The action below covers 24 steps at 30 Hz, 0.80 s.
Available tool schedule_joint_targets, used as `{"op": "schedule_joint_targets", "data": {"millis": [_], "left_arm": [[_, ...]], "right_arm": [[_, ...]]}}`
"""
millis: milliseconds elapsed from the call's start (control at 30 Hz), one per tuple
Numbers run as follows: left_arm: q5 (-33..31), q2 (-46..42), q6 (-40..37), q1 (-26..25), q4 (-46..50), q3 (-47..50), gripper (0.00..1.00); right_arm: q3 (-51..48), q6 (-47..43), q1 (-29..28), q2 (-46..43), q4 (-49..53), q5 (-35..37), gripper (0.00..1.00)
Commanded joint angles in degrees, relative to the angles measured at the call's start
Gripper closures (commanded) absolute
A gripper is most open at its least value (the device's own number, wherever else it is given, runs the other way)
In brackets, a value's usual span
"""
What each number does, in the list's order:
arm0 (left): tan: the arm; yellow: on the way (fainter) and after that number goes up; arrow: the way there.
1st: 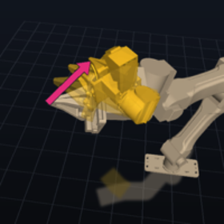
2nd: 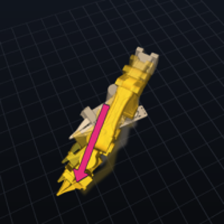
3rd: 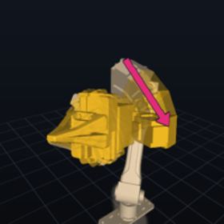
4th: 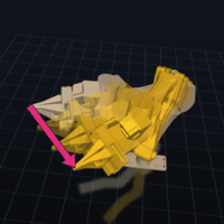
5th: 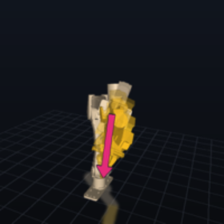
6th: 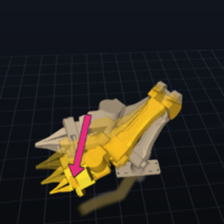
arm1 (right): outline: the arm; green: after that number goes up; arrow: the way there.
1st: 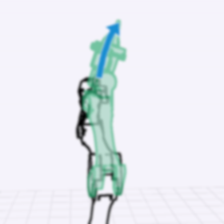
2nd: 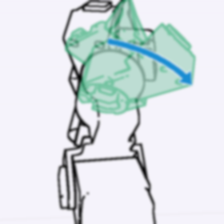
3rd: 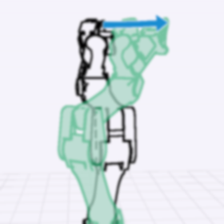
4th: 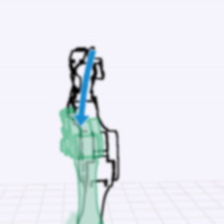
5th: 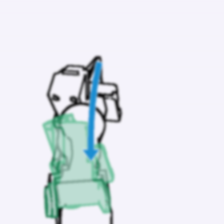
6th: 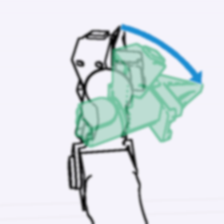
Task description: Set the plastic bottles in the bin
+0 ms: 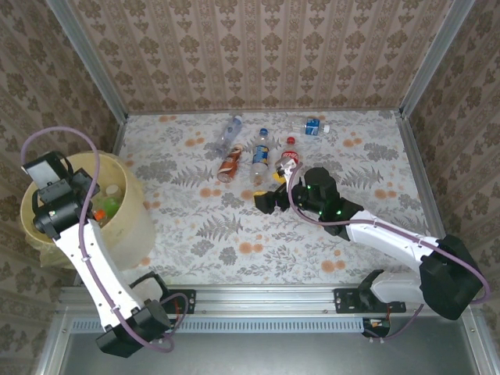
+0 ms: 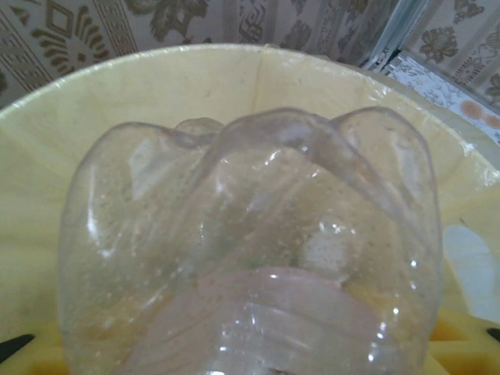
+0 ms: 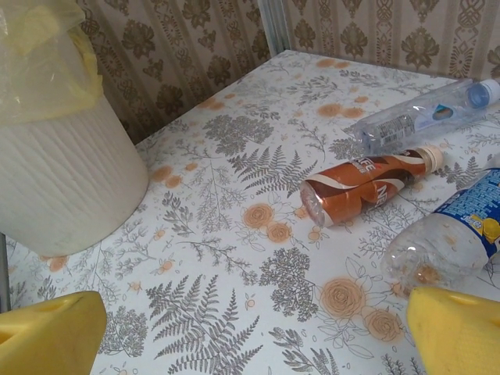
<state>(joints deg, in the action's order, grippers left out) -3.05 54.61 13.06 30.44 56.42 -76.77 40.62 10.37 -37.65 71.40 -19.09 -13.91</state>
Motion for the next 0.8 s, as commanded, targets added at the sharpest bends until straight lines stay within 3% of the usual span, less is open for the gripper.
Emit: {"op": "schedule_joint_targets", "data": {"millis": [0, 133, 567, 667, 767], "left_arm": [[2.66, -0.63, 1.95, 0.41, 2.71, 0.31, 0.34], [3.26, -0.91, 2.19, 0.37, 3.46, -0.31, 0.25], [10.45, -0.69, 3.36, -0.44, 3.88, -3.18, 0.11], [13.83, -0.38, 3.13, -2.36, 4.16, -5.07, 0.00], [14.67, 0.47, 3.14, -6.51, 5.44, -8.02, 0.00]], "right_arm": [[2.33, -0.45, -0.32, 0.98, 0.25, 0.73, 0.00], [2.60, -0.37, -0.33, 1.35, 0.37, 0.55, 0.00], [2.27, -0.26, -0.32, 1.41, -0.13, 1.90, 0.00], [2.26, -0.29, -0.31, 1.32, -0.07, 2.51, 0.00], [2.27, 0.22, -0.32, 1.28, 0.06, 3.83, 0.00]]}}
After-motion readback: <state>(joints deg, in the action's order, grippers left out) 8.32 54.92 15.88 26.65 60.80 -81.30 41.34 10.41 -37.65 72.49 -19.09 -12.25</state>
